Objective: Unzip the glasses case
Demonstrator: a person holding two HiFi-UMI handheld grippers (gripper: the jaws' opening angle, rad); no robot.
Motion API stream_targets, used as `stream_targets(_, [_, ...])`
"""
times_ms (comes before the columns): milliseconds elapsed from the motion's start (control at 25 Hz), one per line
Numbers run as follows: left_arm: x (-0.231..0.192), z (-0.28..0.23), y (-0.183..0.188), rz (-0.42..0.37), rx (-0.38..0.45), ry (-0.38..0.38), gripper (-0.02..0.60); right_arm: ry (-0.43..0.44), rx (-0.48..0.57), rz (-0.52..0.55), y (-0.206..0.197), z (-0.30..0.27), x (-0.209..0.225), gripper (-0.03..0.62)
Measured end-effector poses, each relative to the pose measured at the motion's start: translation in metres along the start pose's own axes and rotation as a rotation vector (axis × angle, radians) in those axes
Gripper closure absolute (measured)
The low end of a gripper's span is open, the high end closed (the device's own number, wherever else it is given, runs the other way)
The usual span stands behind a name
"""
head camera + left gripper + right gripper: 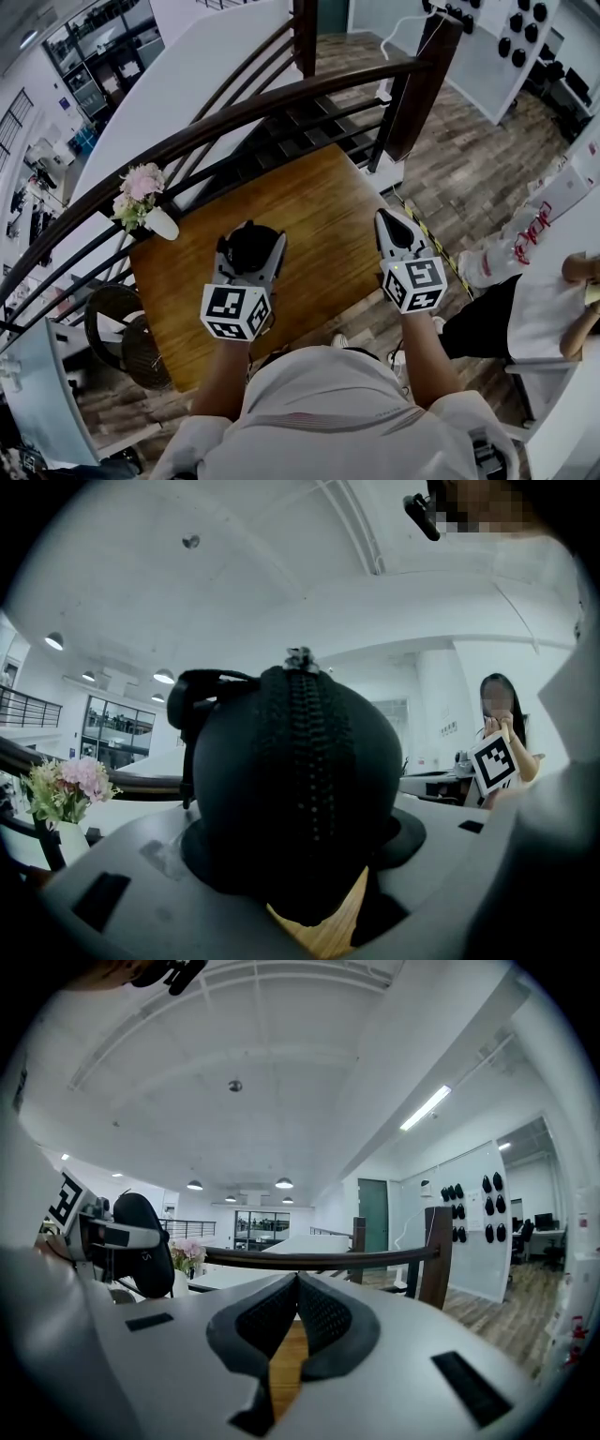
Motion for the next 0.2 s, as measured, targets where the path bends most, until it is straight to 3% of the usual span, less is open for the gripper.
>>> stream_targets(200, [0.0014,0.0013,0.0013,-0.004,0.005,-0.003,0.319,0.005,0.007,0.007,0.0029,0.0011,-0.0022,0.543])
Point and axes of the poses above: the fingertips, and each gripper's own axes: z backward along the fingers, x to its right, y out of its top, the point moved 7 cm from there along z, backward along the fingers, and after that the axes turned 3 degrees about y, right-handed, at the moved point
